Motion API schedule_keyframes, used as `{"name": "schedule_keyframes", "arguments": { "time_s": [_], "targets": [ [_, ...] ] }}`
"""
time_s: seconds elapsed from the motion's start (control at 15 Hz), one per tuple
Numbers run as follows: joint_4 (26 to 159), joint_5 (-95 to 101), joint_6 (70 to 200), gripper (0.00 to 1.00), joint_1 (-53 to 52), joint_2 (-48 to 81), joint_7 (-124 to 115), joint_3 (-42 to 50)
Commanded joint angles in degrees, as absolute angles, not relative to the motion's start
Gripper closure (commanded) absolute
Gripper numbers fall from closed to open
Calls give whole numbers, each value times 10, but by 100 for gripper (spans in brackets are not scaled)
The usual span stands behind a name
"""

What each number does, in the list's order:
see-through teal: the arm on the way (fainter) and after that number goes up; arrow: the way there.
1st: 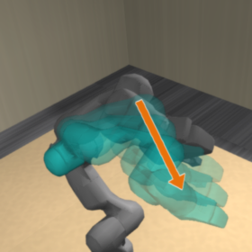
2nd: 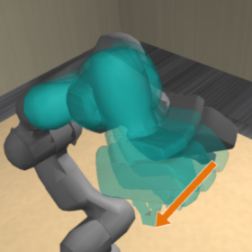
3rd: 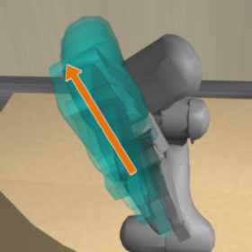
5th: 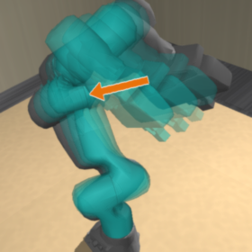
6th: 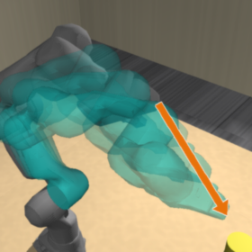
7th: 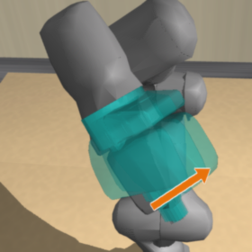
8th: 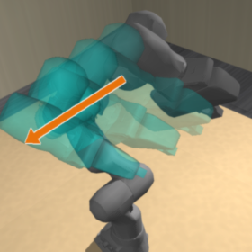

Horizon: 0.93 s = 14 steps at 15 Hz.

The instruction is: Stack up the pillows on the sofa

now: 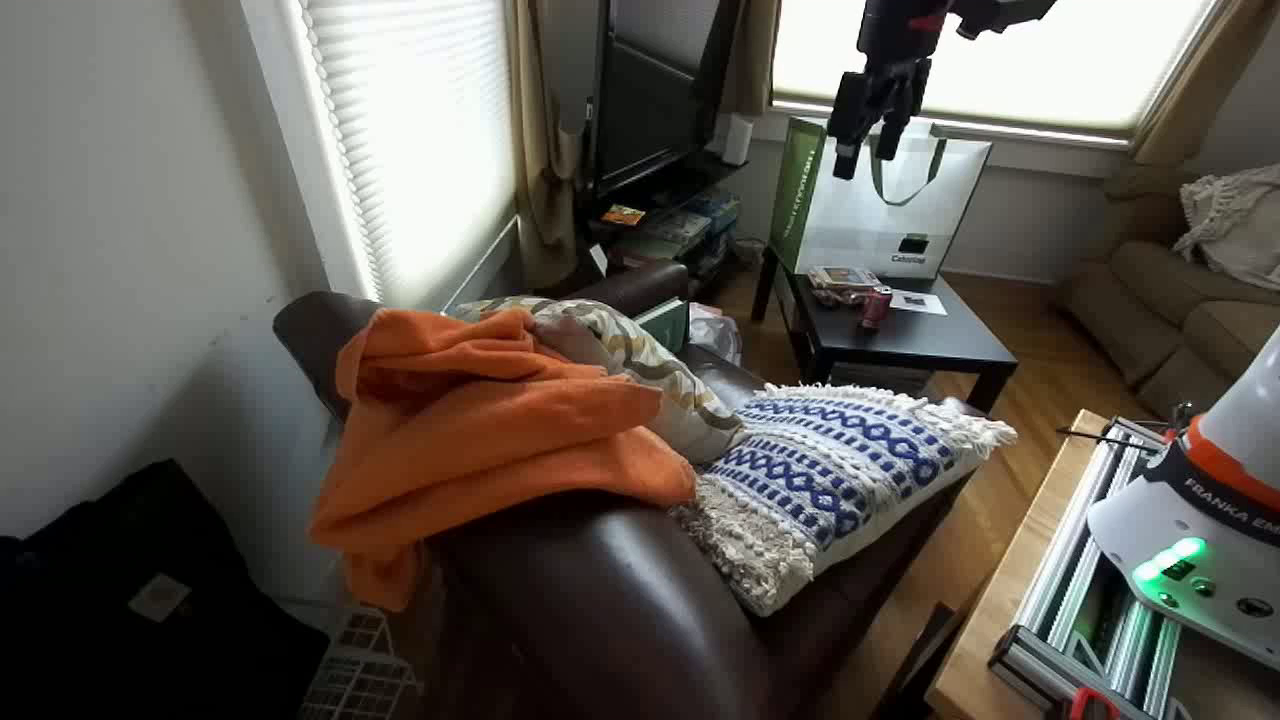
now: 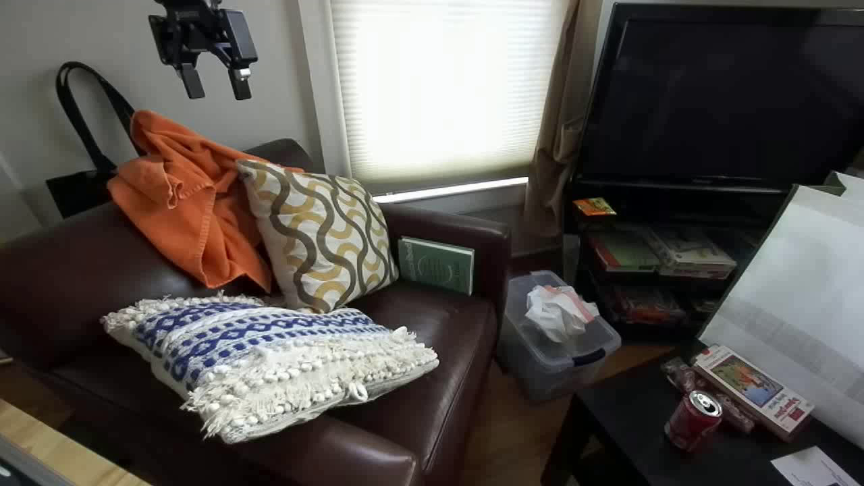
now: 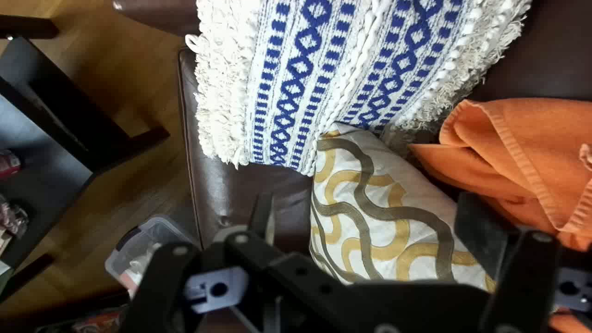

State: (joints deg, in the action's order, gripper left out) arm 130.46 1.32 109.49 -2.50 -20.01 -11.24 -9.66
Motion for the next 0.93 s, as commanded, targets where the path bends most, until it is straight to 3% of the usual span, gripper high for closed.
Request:
{"name": "schedule_keyframes", "arguments": {
  "time_s": [0.0,0.87],
  "targets": [
    [1303,16,1093,0,-33,-199,-115,-90],
    [1404,15,1098,0,-57,-162,-85,-92]
  ]
}}
